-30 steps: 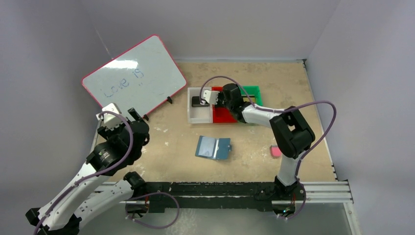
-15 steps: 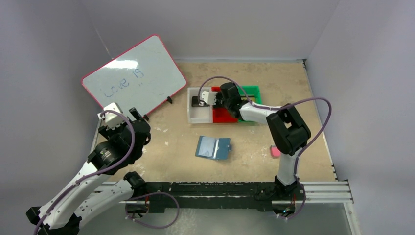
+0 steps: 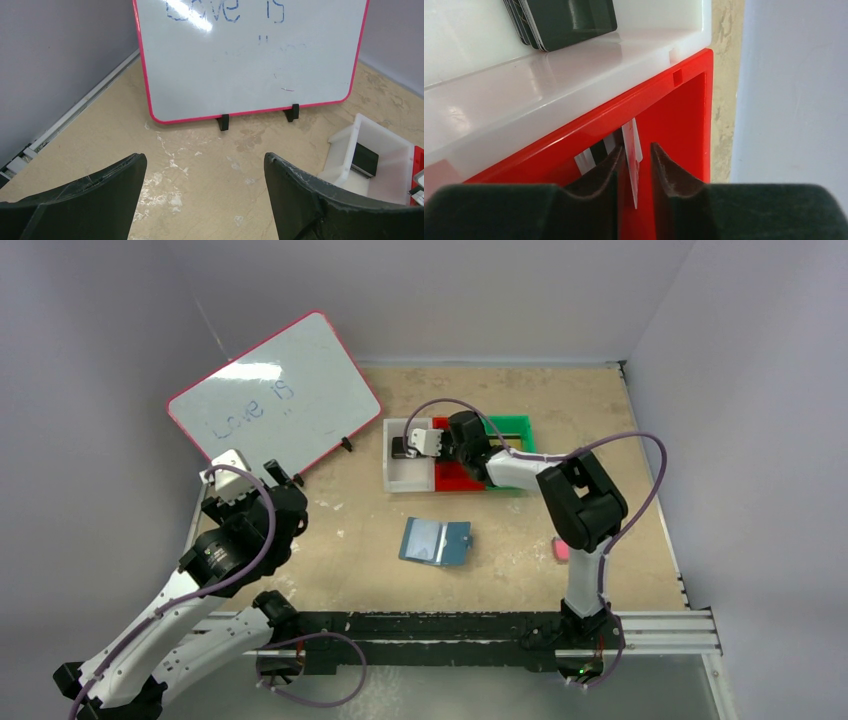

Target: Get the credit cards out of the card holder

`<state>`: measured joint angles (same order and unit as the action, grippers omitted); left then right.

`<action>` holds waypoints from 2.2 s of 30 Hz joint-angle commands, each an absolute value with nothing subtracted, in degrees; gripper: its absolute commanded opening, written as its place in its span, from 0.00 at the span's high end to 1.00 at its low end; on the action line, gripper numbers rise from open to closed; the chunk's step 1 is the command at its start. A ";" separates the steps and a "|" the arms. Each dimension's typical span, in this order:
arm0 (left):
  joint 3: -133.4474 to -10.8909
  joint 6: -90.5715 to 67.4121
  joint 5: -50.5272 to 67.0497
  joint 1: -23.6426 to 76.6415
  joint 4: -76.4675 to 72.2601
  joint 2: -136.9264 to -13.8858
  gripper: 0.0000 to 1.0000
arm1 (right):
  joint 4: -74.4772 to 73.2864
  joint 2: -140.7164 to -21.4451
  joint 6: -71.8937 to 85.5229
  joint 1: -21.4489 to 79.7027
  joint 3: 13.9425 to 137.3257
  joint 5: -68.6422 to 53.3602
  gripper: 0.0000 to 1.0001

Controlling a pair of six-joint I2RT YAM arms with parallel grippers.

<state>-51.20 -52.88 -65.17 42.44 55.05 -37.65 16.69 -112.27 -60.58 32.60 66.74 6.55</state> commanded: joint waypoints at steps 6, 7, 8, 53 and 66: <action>-52.62 -52.56 -66.28 42.27 54.93 -37.88 0.12 | 15.09 -108.59 -60.47 32.48 67.79 5.43 0.58; -52.64 -52.56 -66.27 42.25 54.96 -37.87 0.12 | 14.54 -108.39 -60.33 32.44 67.84 5.29 0.56; -52.59 -52.56 -66.26 42.24 54.98 -37.87 0.12 | 14.29 -108.11 -60.20 32.45 67.78 5.28 0.54; -52.48 -51.50 -65.07 41.23 54.07 -39.64 0.11 | -8.09 -110.08 23.29 33.78 76.14 14.63 1.00; -52.46 -51.34 -64.72 41.08 53.88 -39.39 0.11 | -5.43 -116.16 25.18 34.28 78.73 21.66 1.00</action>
